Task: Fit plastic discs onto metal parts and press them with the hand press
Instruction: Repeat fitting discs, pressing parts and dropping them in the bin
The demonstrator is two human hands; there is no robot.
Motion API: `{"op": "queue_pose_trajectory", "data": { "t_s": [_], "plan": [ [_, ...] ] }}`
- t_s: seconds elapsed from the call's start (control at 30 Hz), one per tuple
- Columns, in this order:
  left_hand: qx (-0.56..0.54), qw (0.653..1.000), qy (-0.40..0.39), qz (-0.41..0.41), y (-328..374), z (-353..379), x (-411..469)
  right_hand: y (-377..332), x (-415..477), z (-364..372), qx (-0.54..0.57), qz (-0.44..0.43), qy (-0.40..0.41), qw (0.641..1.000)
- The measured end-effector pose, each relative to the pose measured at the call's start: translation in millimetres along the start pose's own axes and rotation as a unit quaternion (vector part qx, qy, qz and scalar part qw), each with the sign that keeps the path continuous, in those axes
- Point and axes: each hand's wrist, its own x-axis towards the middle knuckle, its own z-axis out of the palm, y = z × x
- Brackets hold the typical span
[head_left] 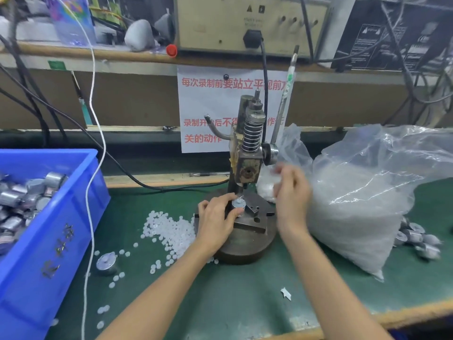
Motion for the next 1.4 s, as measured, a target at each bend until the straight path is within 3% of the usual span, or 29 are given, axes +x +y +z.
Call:
{"op": "queue_pose_trajectory", "data": {
  "t_s": [0.1,0.2,0.3,0.37,0.47,0.53,0.63,0.83,0.97,1.03,1.13,1.4],
  "plan": [
    [-0.001,1.000,0.002,0.006,0,0,-1,-53,79,11,0.010,-0.035,0.026,0.999],
    [-0.018,1.000,0.004,-0.013,-1,0,-1,-91,123,21,-0.008,0.013,-0.075,0.997],
    [-0.025,0.999,0.006,-0.022,-4,1,0,-89,94,18,0.003,-0.076,-0.053,0.996],
    [-0.026,0.999,0.006,-0.028,-6,3,1,-71,57,5,0.079,-0.130,-0.015,0.988],
    [-0.028,0.999,0.007,-0.032,-9,5,0,-55,16,-7,0.195,-0.123,-0.034,0.972],
    [-0.027,0.999,0.005,-0.039,-10,6,2,-54,15,-3,0.216,-0.119,-0.034,0.969],
    [-0.033,0.999,0.007,-0.033,-10,5,1,-65,30,9,0.185,-0.125,0.000,0.975],
    [-0.031,0.999,0.017,-0.010,-4,1,-2,-65,70,22,0.127,-0.003,-0.068,0.990],
    [-0.016,1.000,0.011,0.004,-5,2,0,4,15,9,0.079,0.016,0.025,0.996],
    [-0.003,1.000,0.015,0.009,-6,3,1,43,-21,6,0.010,0.063,-0.016,0.998],
    [0.014,1.000,0.016,0.016,-6,3,1,68,-43,5,-0.091,0.044,-0.114,0.988],
    [0.025,0.999,0.038,0.003,13,-7,-26,56,-56,-17,-0.075,0.078,-0.164,0.981]
  ]
}}
